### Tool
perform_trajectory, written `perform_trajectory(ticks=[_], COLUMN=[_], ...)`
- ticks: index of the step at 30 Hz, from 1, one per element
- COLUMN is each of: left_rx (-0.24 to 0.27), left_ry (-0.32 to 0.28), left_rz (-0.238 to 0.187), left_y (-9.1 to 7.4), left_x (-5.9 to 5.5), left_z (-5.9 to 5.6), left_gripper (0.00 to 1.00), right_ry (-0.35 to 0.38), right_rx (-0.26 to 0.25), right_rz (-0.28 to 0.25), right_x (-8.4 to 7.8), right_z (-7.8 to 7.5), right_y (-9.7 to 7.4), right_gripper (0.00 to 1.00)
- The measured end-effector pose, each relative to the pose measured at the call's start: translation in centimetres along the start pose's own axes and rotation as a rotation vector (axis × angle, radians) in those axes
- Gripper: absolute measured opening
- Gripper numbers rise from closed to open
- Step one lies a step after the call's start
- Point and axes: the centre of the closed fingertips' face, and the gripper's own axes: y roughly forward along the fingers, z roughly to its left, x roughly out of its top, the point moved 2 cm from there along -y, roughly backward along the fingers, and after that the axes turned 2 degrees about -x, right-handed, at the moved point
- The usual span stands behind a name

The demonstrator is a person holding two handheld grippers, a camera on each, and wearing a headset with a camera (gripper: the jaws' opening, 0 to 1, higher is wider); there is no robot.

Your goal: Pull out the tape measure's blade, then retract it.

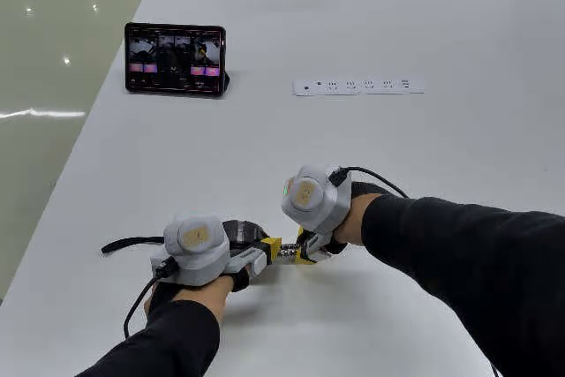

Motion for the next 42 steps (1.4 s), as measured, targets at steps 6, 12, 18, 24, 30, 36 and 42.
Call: perform_trajectory(ticks=[6, 12, 18, 24, 30, 36, 42], left_rx=[-0.002, -0.006, -0.009, -0.01, -0.011, -0.014, -0.017], left_ry=[-0.001, -0.003, -0.006, -0.009, -0.013, -0.016, -0.017], left_rz=[0.0, 0.002, 0.002, 0.001, 0.0, -0.002, -0.003], left_y=[0.0, 0.1, 0.0, 0.0, 0.1, 0.0, 0.0], left_x=[0.0, 0.0, 0.0, 0.0, 0.0, 0.0, 0.0], left_z=[0.0, 0.0, 0.0, 0.0, 0.1, 0.1, 0.1], left_gripper=[0.64, 0.64, 0.64, 0.64, 0.64, 0.64, 0.64], right_ry=[-0.001, 0.011, 0.019, 0.032, 0.03, 0.042, 0.045], right_rx=[-0.003, 0.001, 0.002, 0.009, 0.009, 0.016, 0.018], right_rz=[-0.009, -0.019, -0.027, -0.036, -0.048, -0.062, -0.071], right_x=[0.4, 0.7, 1.0, 1.3, 1.9, 2.1, 2.4], right_z=[0.0, 0.0, 0.1, 0.0, 0.2, 0.2, 0.3], right_y=[0.1, 0.2, 0.4, 0.6, 0.8, 0.9, 1.1], right_gripper=[0.1, 0.1, 0.1, 0.1, 0.1, 0.1, 0.1])
